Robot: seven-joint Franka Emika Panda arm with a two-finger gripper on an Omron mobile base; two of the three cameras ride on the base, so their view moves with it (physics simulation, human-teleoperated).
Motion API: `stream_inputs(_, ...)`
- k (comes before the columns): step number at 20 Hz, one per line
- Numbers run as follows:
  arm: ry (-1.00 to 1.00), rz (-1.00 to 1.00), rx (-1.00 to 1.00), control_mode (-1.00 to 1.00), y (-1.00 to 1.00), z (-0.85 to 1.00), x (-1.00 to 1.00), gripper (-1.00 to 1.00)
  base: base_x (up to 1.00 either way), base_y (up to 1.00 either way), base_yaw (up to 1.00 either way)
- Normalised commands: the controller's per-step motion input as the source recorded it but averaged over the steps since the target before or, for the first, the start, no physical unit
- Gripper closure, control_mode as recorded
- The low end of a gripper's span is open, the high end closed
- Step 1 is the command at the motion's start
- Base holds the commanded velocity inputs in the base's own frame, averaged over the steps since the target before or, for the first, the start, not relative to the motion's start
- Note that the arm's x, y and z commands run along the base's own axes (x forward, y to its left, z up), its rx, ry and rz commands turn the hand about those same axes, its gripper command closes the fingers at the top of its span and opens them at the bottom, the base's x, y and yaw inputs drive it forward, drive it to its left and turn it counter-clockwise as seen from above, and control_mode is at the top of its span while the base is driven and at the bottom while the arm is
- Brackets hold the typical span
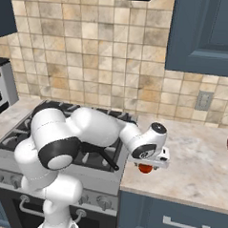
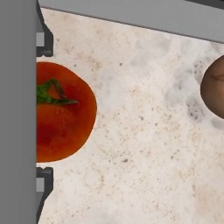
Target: Place the pan on the front right burner on the stove. Then place the tomato and the onion in the pan and turn on the front right burner.
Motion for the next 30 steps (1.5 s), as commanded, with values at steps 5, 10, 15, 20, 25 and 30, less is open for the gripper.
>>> stream_inputs(5, 0.00, 0.00, 0.00, -1.00, 0.00, -0.02, 0.00, 1.00, 0.00, 0.00, 0.00)
stream_inputs(10, 0.00, 0.00, 0.00, -1.00, 0.00, 0.00, 0.00, 1.00, 0.00, 0.00, 0.00)
stream_inputs(15, 0.01, -0.01, 0.00, -1.00, 0.01, -0.01, 0.00, 1.00, 0.00, 0.00, 0.00)
stream_inputs(20, -0.02, -0.05, 0.00, -1.00, 0.21, 0.27, -0.06, 1.00, 0.00, 0.00, 0.00)
stream_inputs(25, -0.08, -0.05, 0.00, -1.00, 0.26, 0.48, -0.13, 1.00, 0.00, 0.00, 0.00)
stream_inputs(30, -0.01, -0.03, 0.00, -1.00, 0.57, 0.15, -0.09, 1.00, 0.00, 0.00, 0.00)
